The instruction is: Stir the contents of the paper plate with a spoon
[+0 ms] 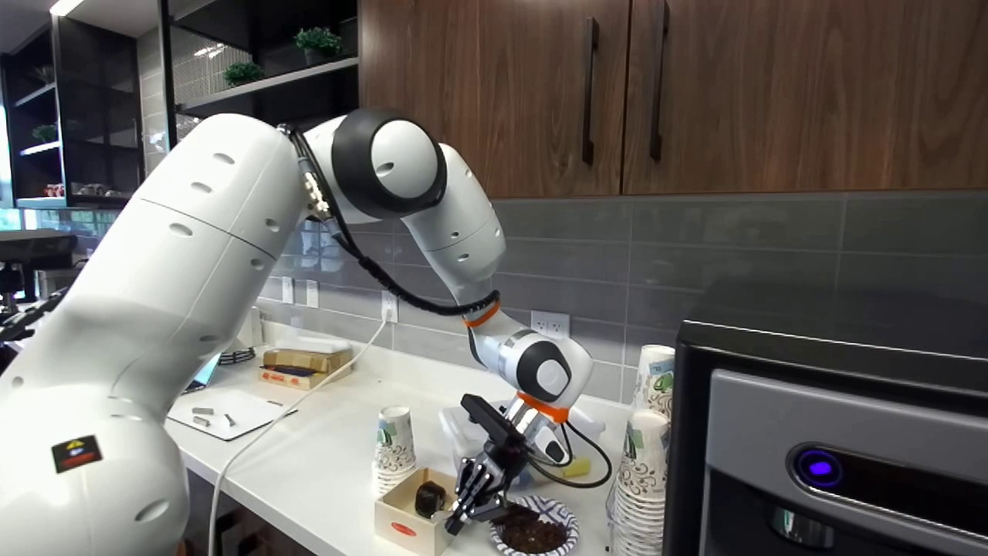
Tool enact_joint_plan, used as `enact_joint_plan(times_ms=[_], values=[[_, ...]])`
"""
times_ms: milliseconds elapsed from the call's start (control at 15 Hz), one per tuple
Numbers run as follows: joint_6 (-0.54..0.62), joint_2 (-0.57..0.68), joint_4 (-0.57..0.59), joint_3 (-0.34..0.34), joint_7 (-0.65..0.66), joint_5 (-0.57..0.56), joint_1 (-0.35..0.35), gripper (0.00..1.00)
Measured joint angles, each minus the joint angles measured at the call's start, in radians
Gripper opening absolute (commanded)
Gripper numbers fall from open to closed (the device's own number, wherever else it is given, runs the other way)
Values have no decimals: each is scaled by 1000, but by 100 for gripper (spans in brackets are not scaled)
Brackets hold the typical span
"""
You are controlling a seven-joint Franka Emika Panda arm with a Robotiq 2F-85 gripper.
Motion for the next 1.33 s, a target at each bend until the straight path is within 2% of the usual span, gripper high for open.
enact_joint_plan(times_ms=[667, 1000, 1333], values=[[-110, 32, 28, 44, -140, 88, -21, 1], [-208, 60, 66, 69, -175, 90, -20, 1], [-302, 87, 99, 57, -179, 83, -21, 1]])
